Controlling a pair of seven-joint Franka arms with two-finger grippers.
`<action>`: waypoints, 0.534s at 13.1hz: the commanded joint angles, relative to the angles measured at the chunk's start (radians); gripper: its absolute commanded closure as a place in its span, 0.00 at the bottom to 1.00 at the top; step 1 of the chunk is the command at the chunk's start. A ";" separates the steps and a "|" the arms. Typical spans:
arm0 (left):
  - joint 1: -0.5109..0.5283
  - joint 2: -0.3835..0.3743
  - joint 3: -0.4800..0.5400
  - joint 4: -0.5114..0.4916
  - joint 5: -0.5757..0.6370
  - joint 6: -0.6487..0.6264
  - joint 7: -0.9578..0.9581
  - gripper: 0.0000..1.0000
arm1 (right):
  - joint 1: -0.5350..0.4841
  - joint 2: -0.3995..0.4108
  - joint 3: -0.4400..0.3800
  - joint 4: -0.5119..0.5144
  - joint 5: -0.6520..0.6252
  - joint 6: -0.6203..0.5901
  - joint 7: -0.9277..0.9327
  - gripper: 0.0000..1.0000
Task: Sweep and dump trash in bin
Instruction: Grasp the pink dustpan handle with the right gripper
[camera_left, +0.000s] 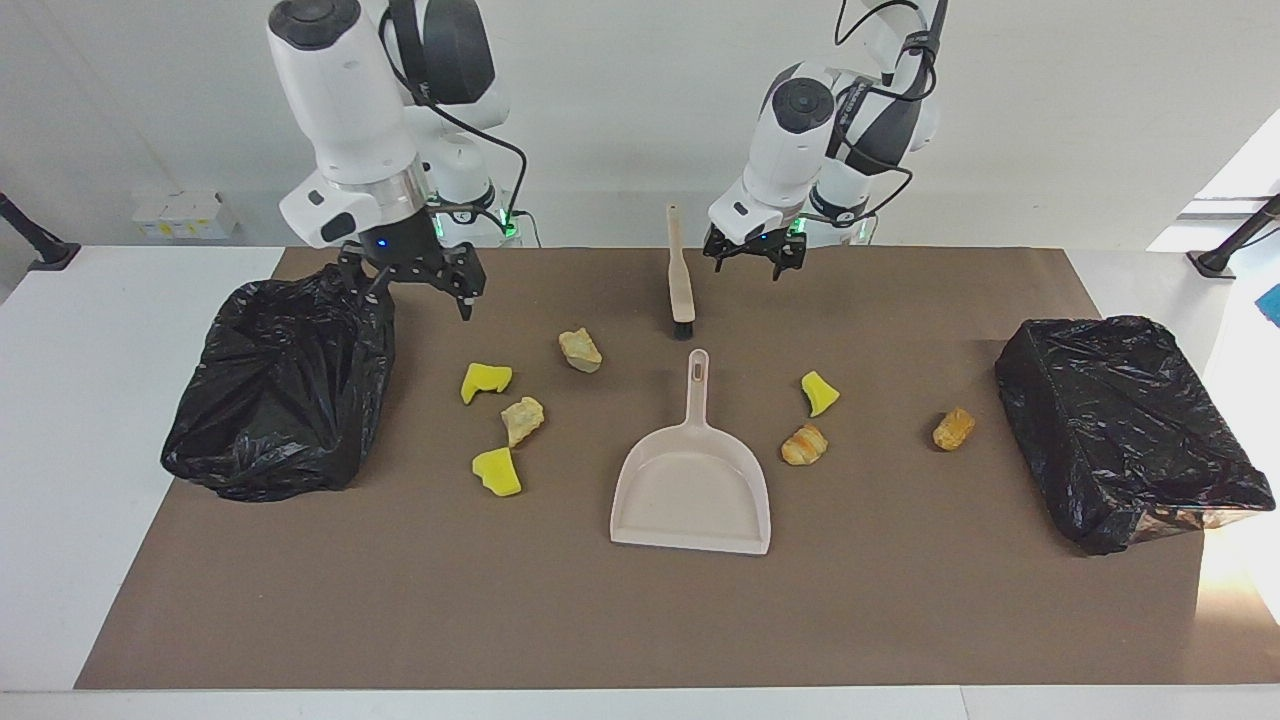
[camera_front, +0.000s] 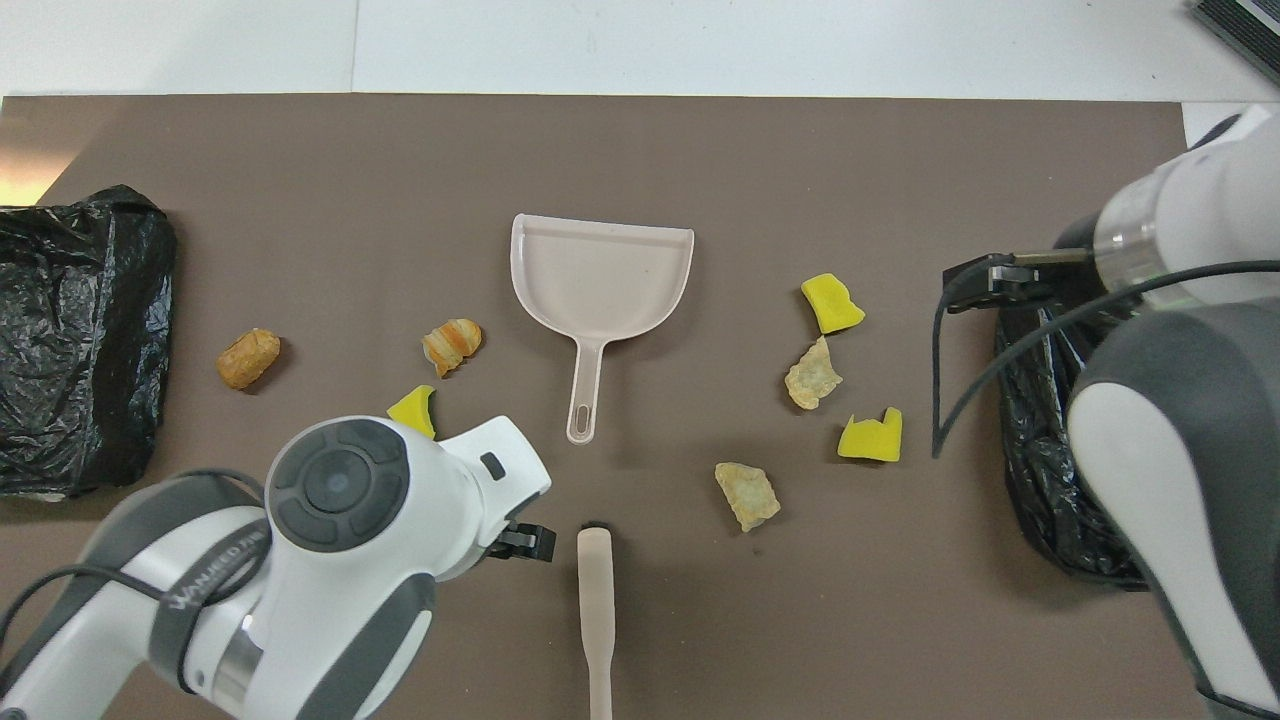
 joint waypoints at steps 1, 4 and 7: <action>-0.146 -0.057 0.013 -0.150 -0.014 0.139 -0.111 0.00 | 0.054 0.138 0.001 0.091 -0.001 0.047 0.141 0.00; -0.304 -0.057 0.010 -0.206 -0.014 0.205 -0.226 0.00 | 0.133 0.267 0.001 0.196 0.004 0.084 0.252 0.00; -0.377 -0.077 0.009 -0.292 -0.014 0.305 -0.358 0.00 | 0.222 0.405 0.001 0.266 0.002 0.154 0.375 0.00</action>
